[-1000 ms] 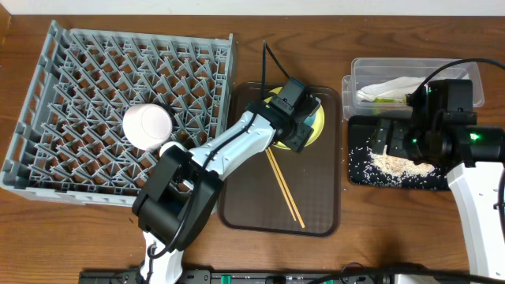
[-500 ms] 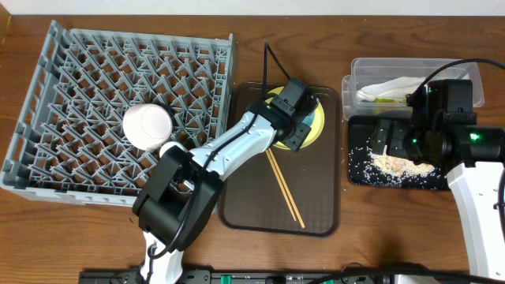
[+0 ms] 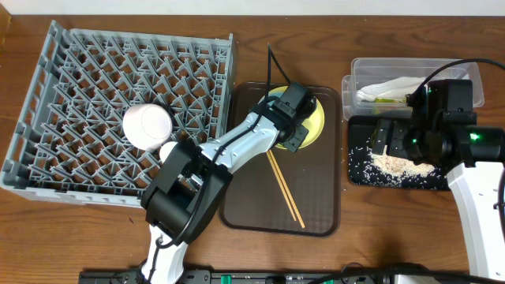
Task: Sort waste into correct bins and load items into the dishwasher
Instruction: 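Reach the left gripper into the light-blue bowl on the yellow plate and grasp it, then carry the blue bowl with the left gripper into the dish rack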
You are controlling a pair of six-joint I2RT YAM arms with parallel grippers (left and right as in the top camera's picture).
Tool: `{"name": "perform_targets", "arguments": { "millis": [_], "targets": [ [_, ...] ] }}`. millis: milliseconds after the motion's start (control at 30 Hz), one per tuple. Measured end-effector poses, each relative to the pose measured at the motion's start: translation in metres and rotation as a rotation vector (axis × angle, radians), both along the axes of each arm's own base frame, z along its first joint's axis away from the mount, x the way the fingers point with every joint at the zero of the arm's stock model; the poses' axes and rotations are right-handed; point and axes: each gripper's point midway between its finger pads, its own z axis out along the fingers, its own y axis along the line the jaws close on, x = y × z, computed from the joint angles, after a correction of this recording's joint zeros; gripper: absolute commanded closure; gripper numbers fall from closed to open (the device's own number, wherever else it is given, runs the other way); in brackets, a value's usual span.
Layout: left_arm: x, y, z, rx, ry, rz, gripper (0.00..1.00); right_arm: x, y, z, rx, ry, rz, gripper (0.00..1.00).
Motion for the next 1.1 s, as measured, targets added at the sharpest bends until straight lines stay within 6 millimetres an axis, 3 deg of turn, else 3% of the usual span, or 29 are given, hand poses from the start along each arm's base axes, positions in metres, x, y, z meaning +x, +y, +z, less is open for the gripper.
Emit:
{"name": "perform_targets", "arguments": {
  "millis": [100, 533, 667, 767, 933, 1100],
  "targets": [
    [0.002, 0.0, 0.001, -0.001, -0.008, 0.0, 0.92, 0.0, 0.0, 0.0, 0.0, 0.0, 0.0, 0.04],
    [0.007, -0.003, 0.027, -0.03, -0.057, 0.0, 0.92, 0.0, 0.0, 0.0, 0.0, 0.001, 0.0, 0.04],
    [0.012, -0.002, 0.061, -0.08, -0.109, 0.009, 0.92, -0.001, 0.0, 0.0, 0.0, 0.003, 0.0, 0.04],
    [0.023, 0.009, 0.1, -0.13, -0.176, 0.04, 0.92, -0.001, 0.0, 0.0, 0.0, 0.004, 0.0, 0.04],
    [0.046, 0.048, 0.162, -0.222, -0.284, 0.125, 0.92, -0.001, 0.0, 0.0, 0.0, 0.004, 0.0, 0.04],
    [0.07, 0.09, 0.191, -0.357, -0.294, 0.19, 0.92, -0.001, 0.0, -0.001, 0.0, 0.005, 0.0, 0.05]
  ]
}}
